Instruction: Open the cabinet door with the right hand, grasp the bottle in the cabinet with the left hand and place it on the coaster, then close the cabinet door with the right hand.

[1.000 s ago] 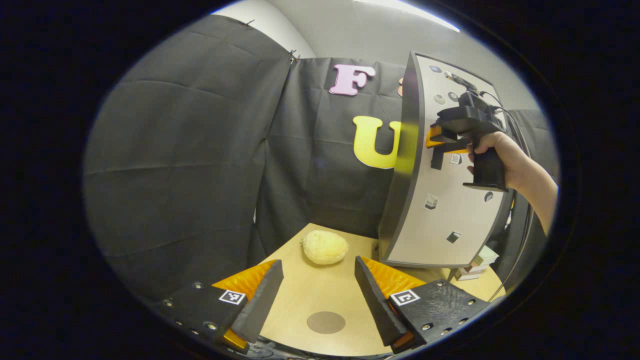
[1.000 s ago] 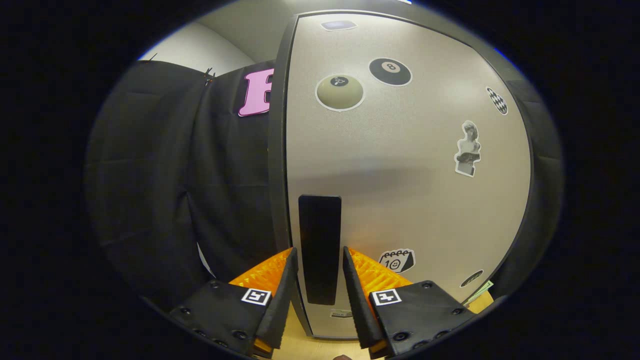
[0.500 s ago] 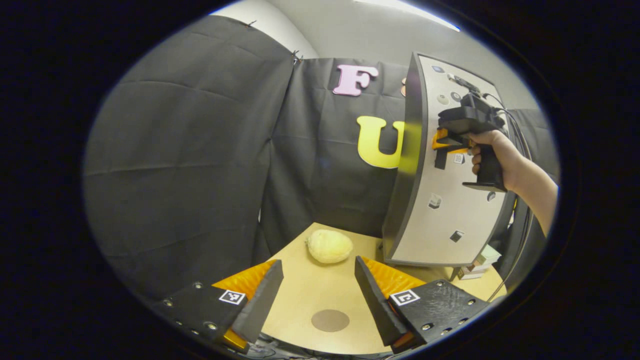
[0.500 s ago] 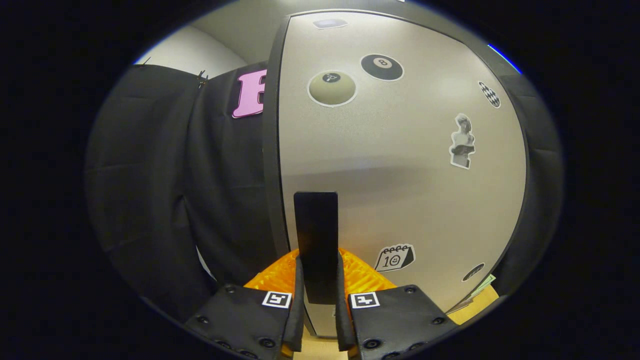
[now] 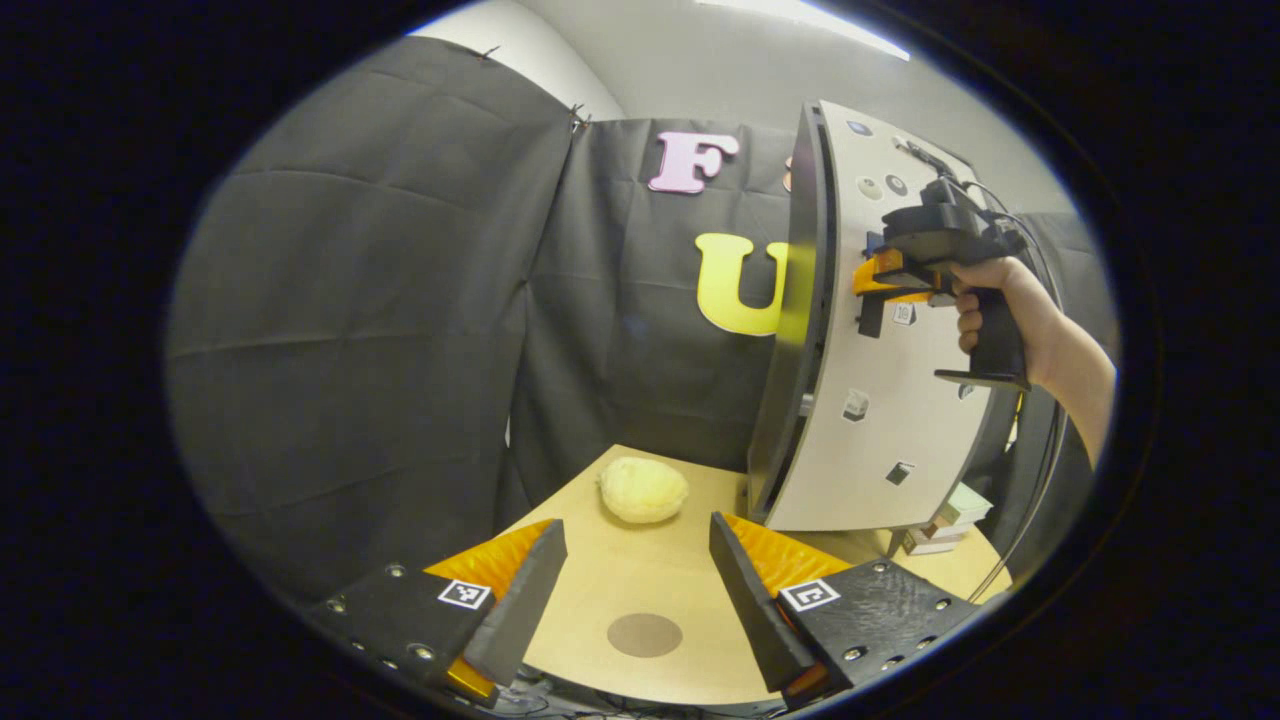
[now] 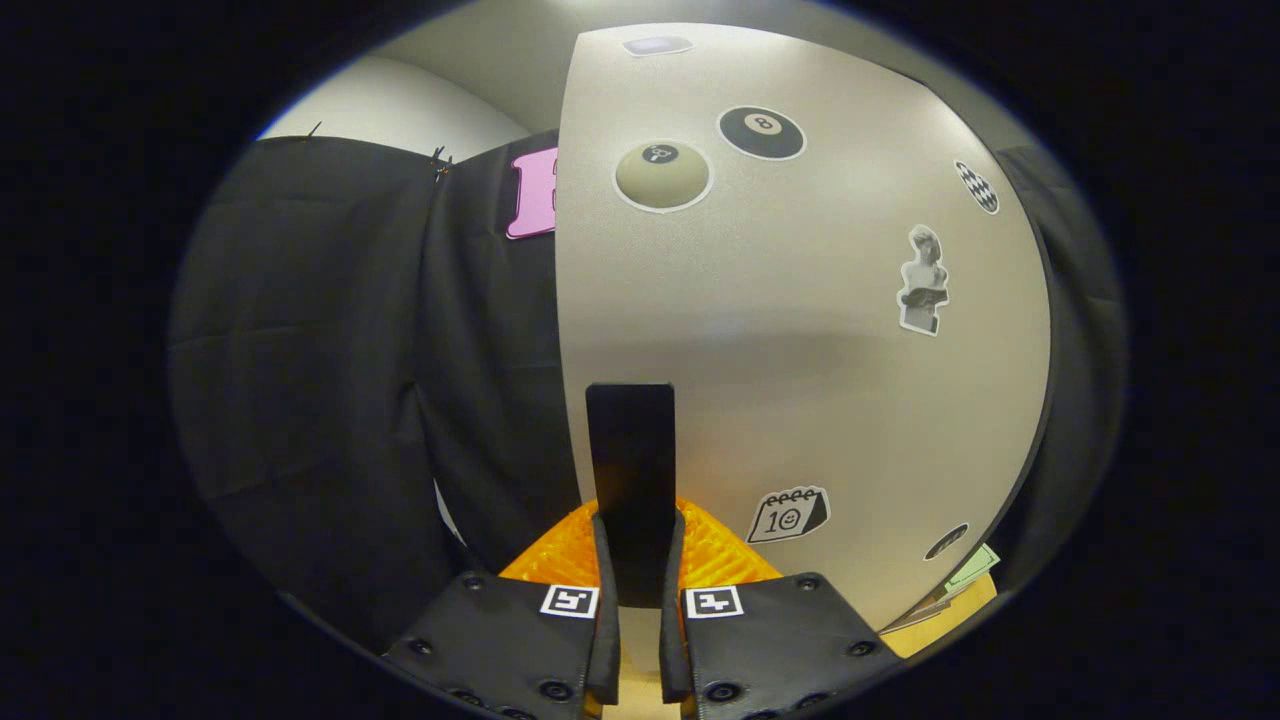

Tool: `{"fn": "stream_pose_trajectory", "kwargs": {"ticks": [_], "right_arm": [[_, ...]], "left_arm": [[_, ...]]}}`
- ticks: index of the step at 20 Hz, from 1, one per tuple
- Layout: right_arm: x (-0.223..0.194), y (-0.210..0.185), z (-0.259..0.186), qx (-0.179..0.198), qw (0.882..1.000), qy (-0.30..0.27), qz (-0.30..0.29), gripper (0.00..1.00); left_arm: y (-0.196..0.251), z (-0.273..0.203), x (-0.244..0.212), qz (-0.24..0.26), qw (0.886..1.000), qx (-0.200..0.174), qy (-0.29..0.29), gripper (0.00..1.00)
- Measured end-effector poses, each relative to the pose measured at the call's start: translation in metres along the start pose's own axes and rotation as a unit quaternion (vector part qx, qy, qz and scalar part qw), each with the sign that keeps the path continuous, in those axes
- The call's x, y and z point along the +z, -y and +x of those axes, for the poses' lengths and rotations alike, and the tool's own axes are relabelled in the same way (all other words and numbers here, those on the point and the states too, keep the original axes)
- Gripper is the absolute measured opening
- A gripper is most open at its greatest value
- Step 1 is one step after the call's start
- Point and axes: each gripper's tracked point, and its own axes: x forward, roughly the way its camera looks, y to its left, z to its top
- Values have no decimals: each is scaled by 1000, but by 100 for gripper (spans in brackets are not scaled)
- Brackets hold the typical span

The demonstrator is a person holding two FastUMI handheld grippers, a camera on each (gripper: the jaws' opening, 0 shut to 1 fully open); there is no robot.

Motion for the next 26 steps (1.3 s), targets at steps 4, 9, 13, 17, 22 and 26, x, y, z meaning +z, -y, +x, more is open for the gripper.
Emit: {"fn": "stream_pose_trajectory", "kwargs": {"ticks": [4, 9, 13, 17, 22, 26], "right_arm": [[-2, 1, -27, 28, 1000, -5, 1, 16], [-5, 4, -52, 56, 998, -5, -6, 16], [-8, 11, -64, 85, 996, -12, 7, 16], [-10, 17, -76, 109, 994, -9, 2, 18], [-12, 29, -84, 129, 992, -5, 8, 18], [-15, 36, -96, 128, 992, -1, 6, 18]], "left_arm": [[8, -12, 0, 3, 1000, -1, 2, 87], [18, -26, -2, 7, 1000, 0, 4, 87], [25, -32, 0, 9, 1000, 2, 7, 86], [37, -35, 0, 12, 1000, -7, 3, 87], [58, -29, -4, 28, 999, -28, -2, 87], [80, -25, 1, 35, 998, -53, -1, 87]]}}
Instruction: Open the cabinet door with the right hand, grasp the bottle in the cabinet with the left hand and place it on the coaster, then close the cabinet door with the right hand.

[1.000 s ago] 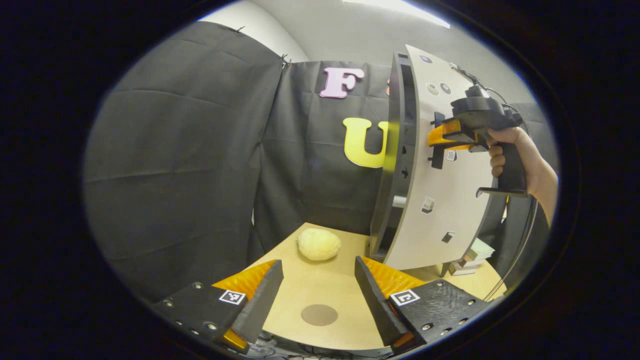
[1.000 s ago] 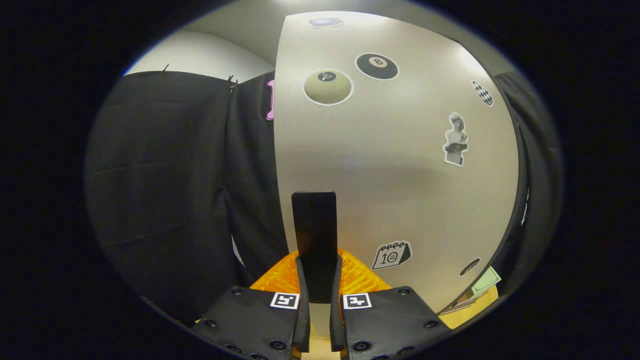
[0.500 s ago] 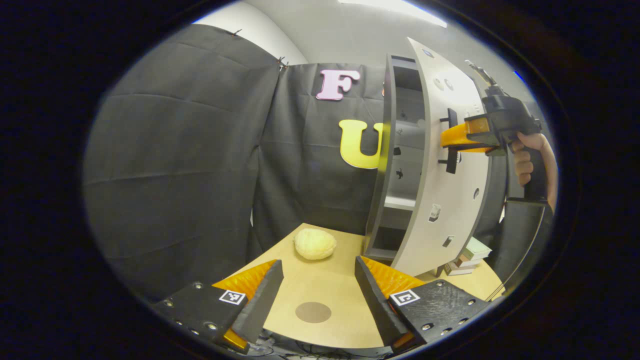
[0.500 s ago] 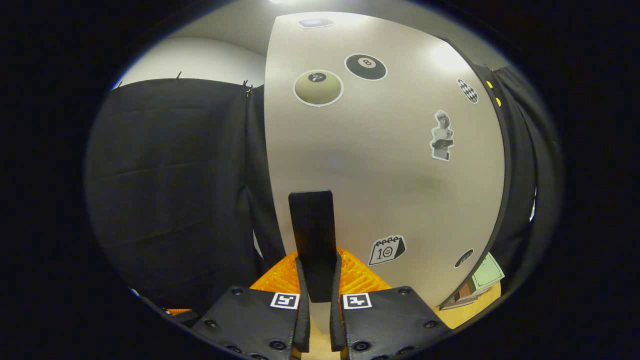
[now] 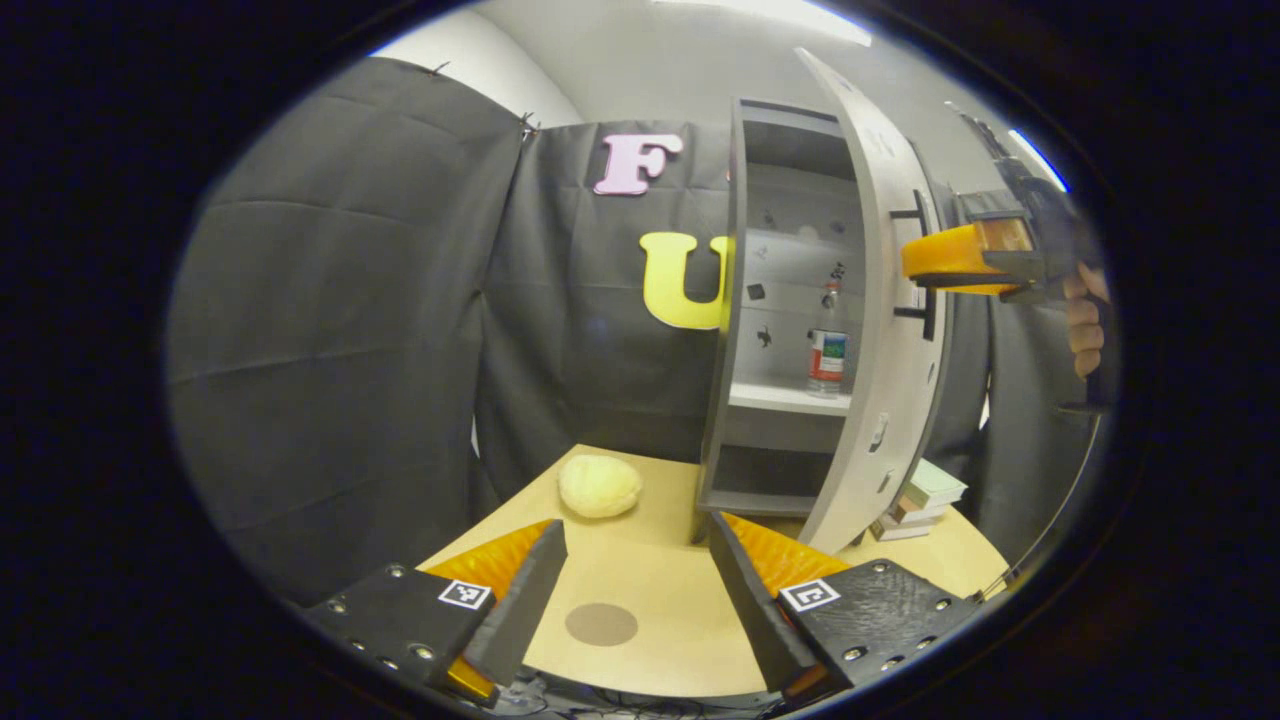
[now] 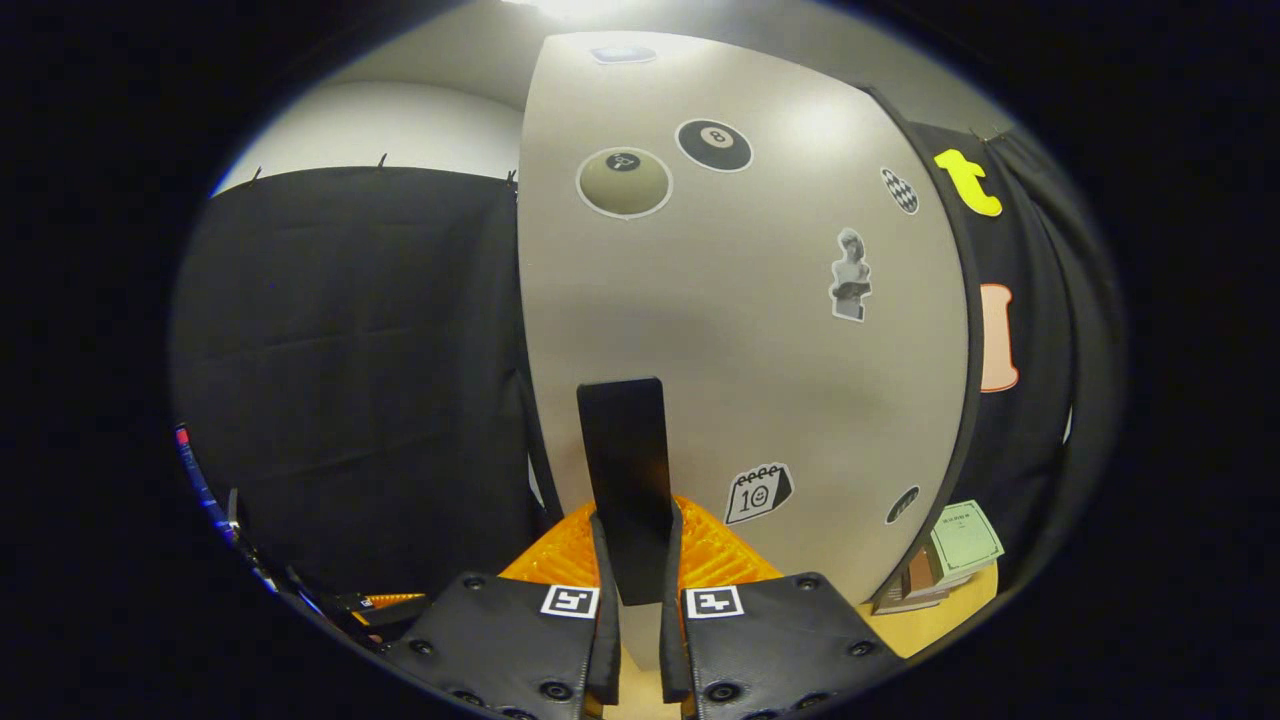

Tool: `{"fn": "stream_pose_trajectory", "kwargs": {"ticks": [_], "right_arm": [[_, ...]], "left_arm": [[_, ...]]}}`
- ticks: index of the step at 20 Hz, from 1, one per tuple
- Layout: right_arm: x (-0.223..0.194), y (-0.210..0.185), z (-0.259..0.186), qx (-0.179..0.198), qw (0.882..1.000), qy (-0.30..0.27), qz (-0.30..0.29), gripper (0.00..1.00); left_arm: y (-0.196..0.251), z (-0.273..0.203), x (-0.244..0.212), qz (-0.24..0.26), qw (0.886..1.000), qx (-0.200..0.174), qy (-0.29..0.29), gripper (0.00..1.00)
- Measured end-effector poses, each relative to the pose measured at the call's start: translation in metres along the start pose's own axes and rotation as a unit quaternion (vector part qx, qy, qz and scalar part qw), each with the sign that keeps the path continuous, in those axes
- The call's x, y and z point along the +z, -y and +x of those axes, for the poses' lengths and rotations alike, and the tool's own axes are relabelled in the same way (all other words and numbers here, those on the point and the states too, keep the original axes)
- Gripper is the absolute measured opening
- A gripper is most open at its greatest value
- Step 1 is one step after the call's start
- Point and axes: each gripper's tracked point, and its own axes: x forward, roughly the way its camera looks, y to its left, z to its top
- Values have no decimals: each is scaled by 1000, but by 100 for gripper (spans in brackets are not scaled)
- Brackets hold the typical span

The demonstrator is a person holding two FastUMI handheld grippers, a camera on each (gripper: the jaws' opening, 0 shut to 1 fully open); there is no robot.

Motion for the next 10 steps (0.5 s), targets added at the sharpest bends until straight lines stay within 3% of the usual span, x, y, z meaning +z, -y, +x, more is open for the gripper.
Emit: {"fn": "stream_pose_trajectory", "kwargs": {"ticks": [10], "right_arm": [[-1, 20, -41, -26, 999, 23, 13, 16]], "left_arm": [[60, 21, 4, 1, 997, -74, -10, 87]]}}
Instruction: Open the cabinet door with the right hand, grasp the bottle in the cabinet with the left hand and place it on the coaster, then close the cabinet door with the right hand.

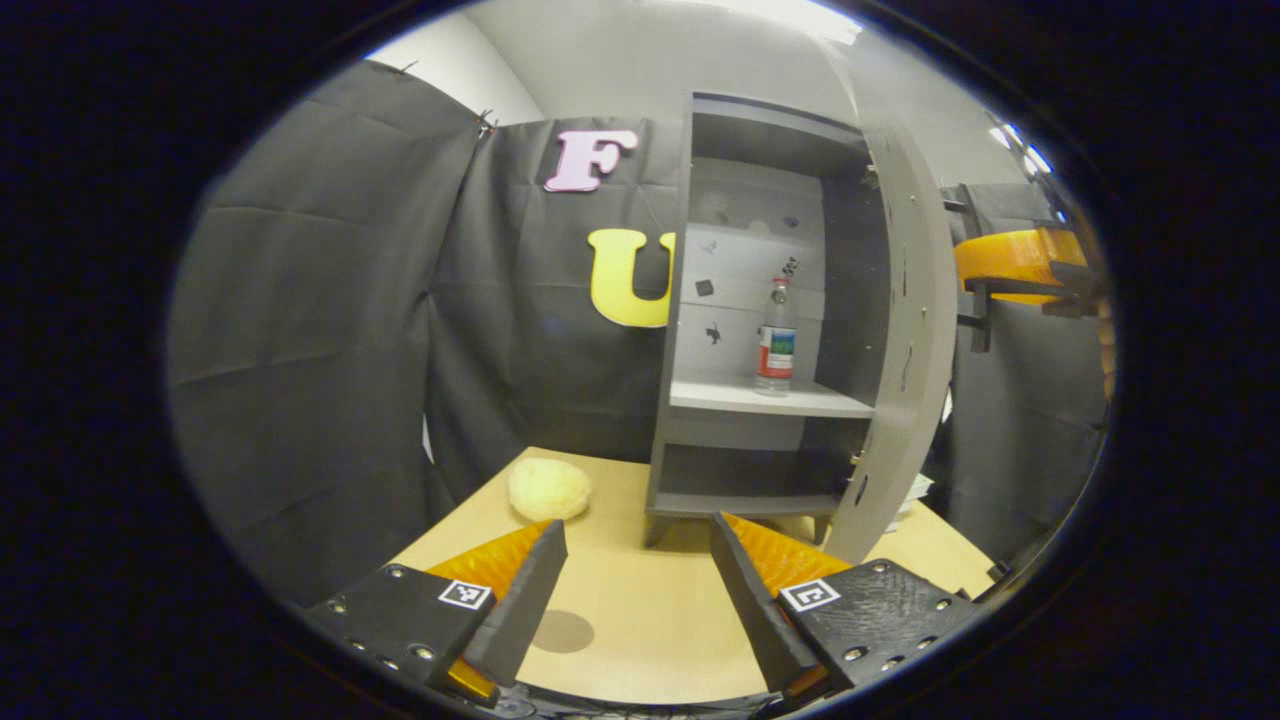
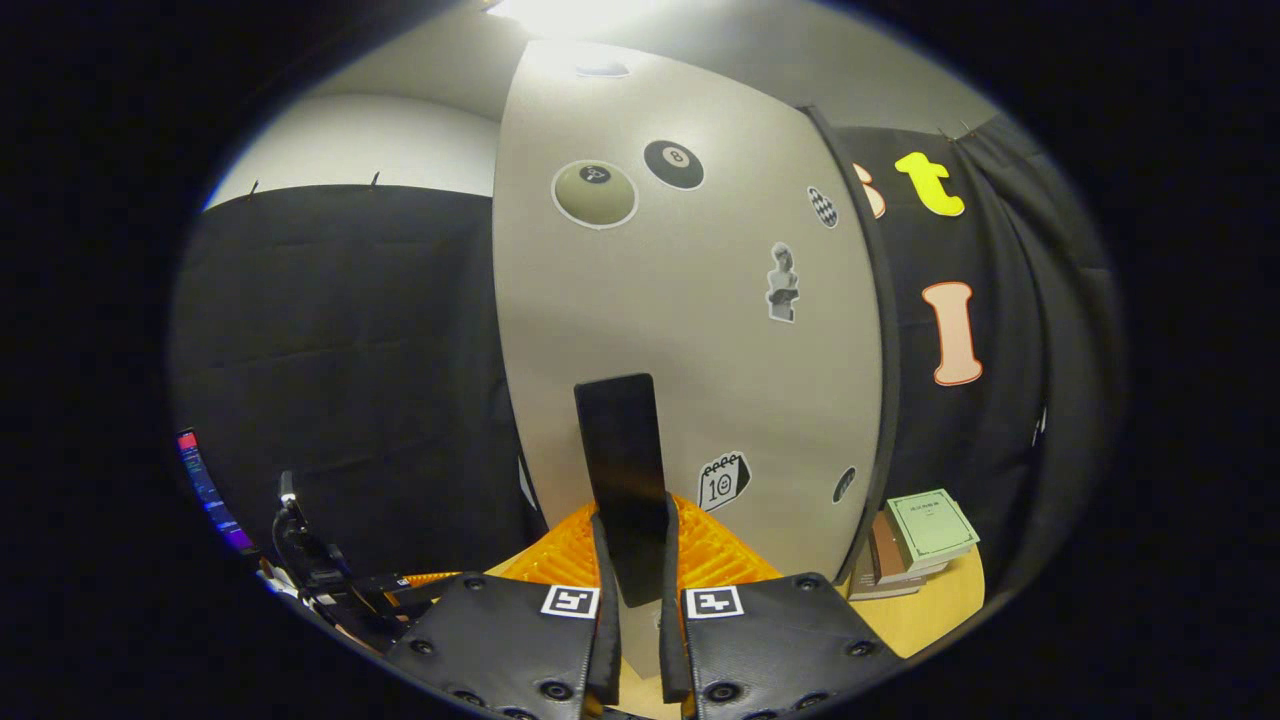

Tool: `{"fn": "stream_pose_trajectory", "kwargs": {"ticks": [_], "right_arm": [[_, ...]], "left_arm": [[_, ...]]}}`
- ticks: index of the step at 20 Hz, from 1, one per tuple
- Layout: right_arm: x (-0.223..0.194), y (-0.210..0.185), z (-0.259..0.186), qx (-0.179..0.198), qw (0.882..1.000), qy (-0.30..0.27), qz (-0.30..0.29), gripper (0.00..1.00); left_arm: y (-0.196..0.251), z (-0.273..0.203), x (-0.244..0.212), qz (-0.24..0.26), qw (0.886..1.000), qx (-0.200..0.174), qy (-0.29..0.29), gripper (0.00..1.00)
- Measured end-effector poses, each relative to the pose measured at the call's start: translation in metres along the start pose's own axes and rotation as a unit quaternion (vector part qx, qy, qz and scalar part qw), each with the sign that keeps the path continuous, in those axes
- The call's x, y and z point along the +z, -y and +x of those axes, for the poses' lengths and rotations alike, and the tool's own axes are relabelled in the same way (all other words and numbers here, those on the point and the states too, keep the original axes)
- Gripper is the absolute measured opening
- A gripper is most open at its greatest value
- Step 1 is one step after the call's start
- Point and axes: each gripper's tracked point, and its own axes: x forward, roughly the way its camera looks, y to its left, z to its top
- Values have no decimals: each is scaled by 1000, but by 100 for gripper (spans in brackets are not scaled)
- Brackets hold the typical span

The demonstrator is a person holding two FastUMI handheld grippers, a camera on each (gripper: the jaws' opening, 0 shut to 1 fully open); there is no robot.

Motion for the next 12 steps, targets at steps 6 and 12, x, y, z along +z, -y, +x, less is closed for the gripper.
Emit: {"fn": "stream_pose_trajectory", "kwargs": {"ticks": [6, 12], "right_arm": [[3, 15, -34, -43, 999, 3, 4, 17], [2, 56, -58, -103, 995, -3, 5, 17]], "left_arm": [[50, 21, 5, 17, 998, -56, -2, 87], [77, 36, 4, 26, 995, -92, -7, 87]]}}
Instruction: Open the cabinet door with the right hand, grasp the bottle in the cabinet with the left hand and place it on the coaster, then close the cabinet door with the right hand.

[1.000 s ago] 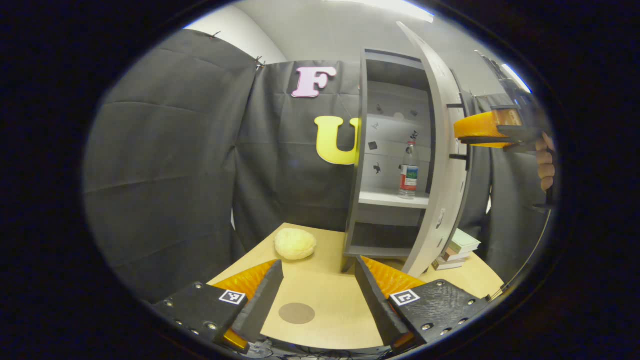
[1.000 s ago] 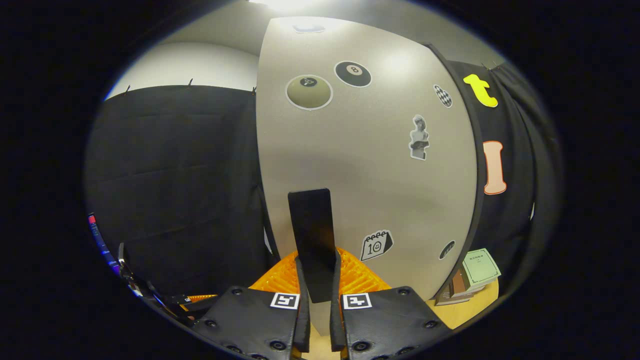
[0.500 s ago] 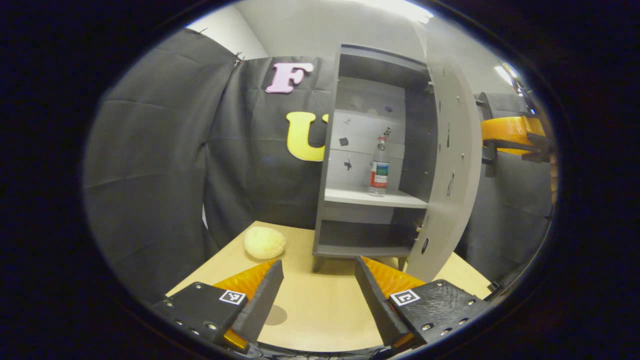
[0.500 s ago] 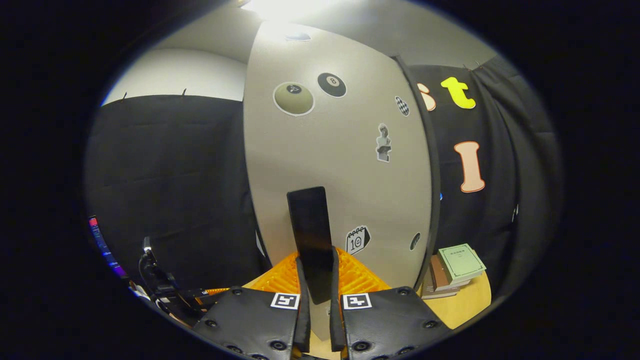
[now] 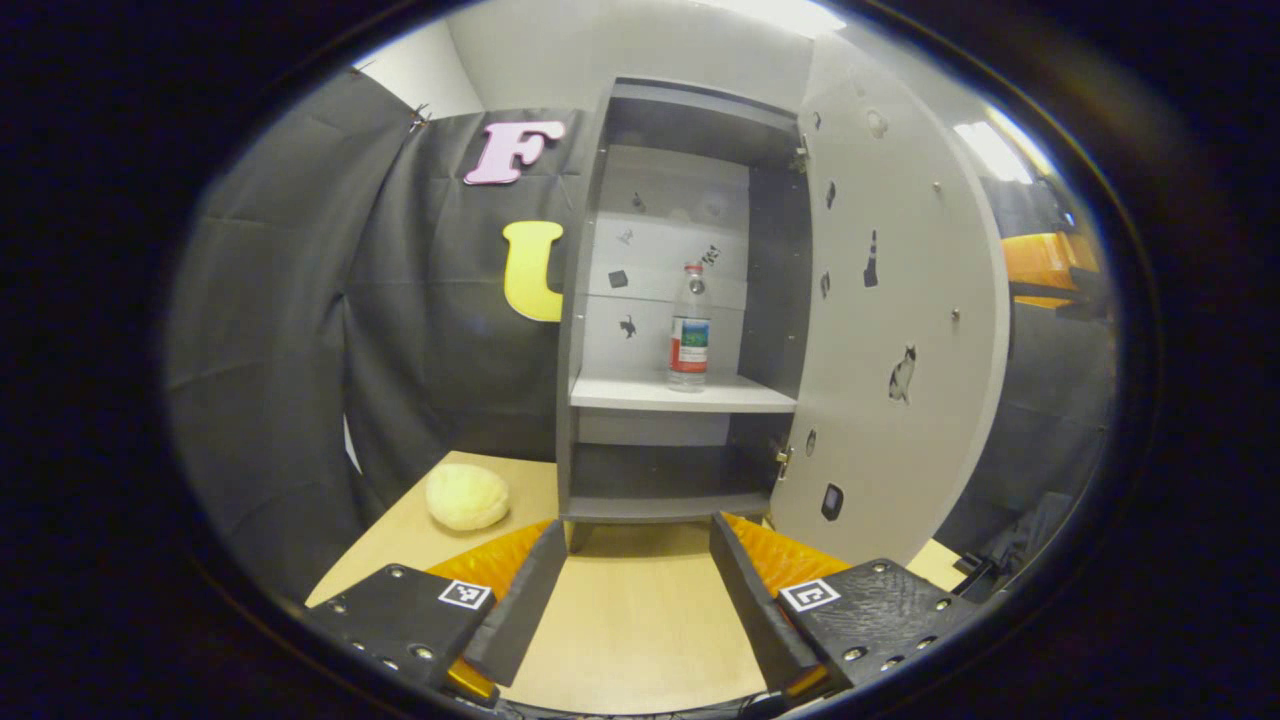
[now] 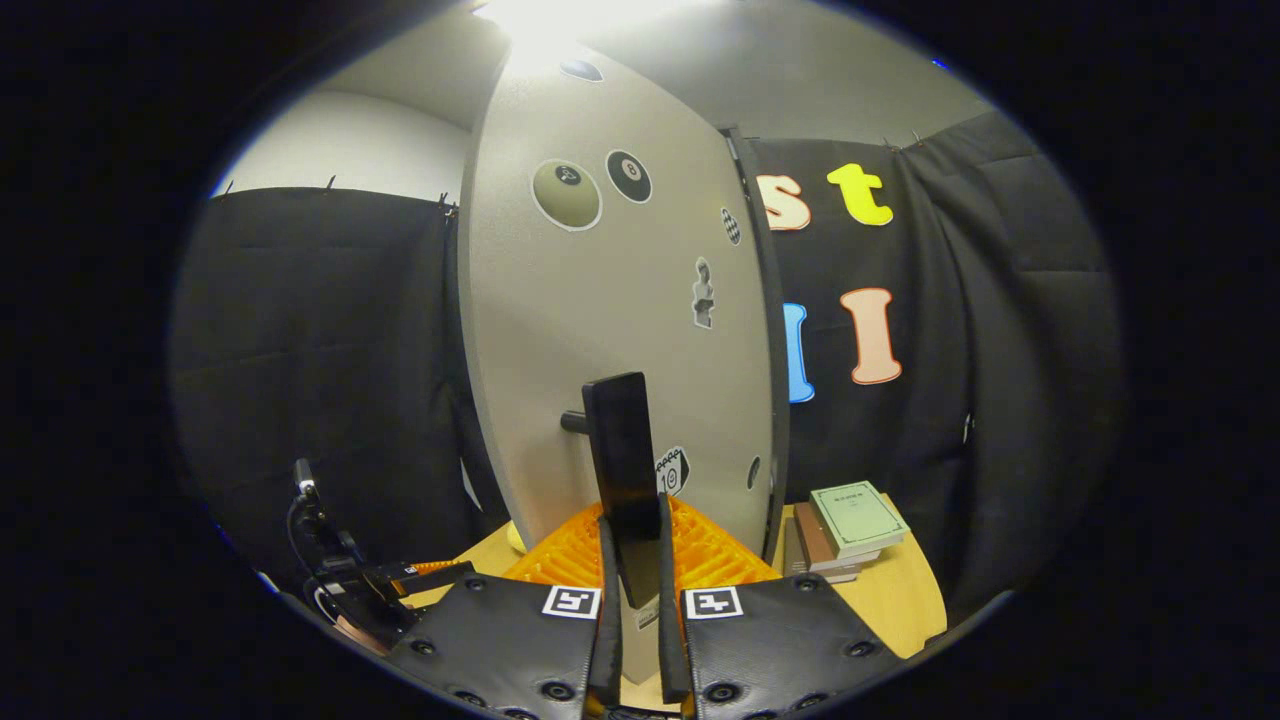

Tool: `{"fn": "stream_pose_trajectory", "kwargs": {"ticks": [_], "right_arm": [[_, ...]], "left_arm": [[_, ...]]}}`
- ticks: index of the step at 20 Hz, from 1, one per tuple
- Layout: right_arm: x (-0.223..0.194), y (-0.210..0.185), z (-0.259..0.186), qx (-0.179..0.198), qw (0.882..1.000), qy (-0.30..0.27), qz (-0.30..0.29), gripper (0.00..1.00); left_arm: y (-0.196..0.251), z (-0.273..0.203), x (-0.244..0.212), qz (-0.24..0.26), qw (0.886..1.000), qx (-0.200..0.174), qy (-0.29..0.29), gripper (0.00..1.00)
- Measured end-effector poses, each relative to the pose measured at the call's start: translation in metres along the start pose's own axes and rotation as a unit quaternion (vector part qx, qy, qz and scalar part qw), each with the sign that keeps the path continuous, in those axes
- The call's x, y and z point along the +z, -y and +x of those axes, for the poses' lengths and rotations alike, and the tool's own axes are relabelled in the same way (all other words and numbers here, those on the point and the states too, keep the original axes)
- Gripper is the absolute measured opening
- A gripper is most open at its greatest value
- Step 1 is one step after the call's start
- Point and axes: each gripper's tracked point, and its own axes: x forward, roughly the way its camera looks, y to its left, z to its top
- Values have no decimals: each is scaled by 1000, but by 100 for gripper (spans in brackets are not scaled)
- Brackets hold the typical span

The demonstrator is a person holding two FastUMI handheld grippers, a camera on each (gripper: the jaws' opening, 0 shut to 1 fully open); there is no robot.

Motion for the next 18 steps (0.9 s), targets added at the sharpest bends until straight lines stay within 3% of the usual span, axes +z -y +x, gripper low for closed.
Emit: {"fn": "stream_pose_trajectory", "kwargs": {"ticks": [8, 10, 11, 12, 15, 17, 18], "right_arm": [[6, 82, -27, -126, 992, 13, 4, 16], [6, 100, -35, -157, 987, 17, 0, 6], [7, 106, -34, -159, 987, 19, 4, 0], [5, 102, -35, -151, 988, 17, 11, 0], [5, 97, -43, -140, 990, 19, 11, 7], [8, 97, -56, -142, 990, 22, 6, 2], [8, 95, -61, -139, 990, 23, 11, 7]], "left_arm": [[14, 10, 0, 6, 999, -32, -5, 87], [19, 13, -1, 8, 999, -39, -7, 87], [21, 16, 0, 10, 999, -43, -6, 87], [24, 21, 3, 12, 999, -46, -7, 87], [27, 24, 6, 19, 998, -53, -8, 87], [29, 26, 8, 18, 998, -61, -9, 87], [29, 30, 10, 19, 998, -66, -9, 87]]}}
